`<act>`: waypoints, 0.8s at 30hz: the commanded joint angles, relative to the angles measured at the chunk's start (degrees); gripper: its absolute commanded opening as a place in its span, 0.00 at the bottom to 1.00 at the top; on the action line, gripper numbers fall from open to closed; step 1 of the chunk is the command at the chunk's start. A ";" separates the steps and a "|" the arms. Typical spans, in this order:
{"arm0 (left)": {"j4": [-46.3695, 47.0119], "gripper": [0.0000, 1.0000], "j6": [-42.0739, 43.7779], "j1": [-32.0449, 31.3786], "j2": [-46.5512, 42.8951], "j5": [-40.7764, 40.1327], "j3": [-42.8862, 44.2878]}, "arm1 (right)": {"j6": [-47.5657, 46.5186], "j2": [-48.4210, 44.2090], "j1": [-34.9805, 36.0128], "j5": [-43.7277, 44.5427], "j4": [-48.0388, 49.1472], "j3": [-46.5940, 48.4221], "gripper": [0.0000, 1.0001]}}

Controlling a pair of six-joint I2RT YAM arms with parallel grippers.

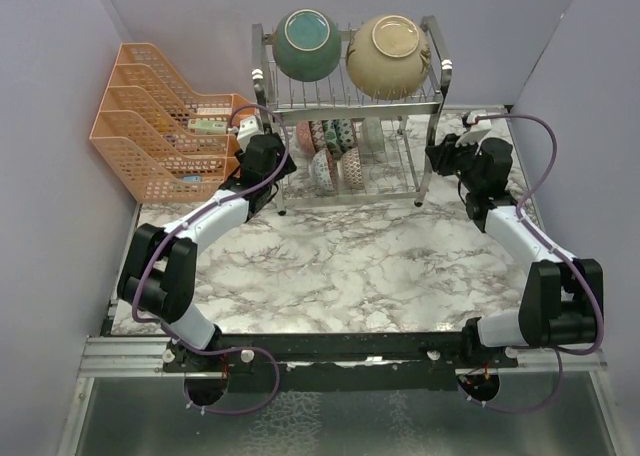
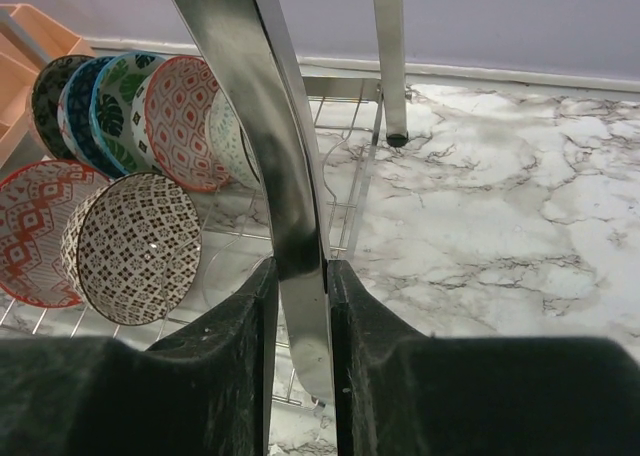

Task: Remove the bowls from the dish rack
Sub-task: Adjust the dish rack at the center of the board.

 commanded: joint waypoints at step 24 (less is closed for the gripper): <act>0.48 0.96 5.15 1.62 -20.05 7.13 -14.85 | 4.47 -16.85 1.94 -1.16 -9.81 -3.53 1.00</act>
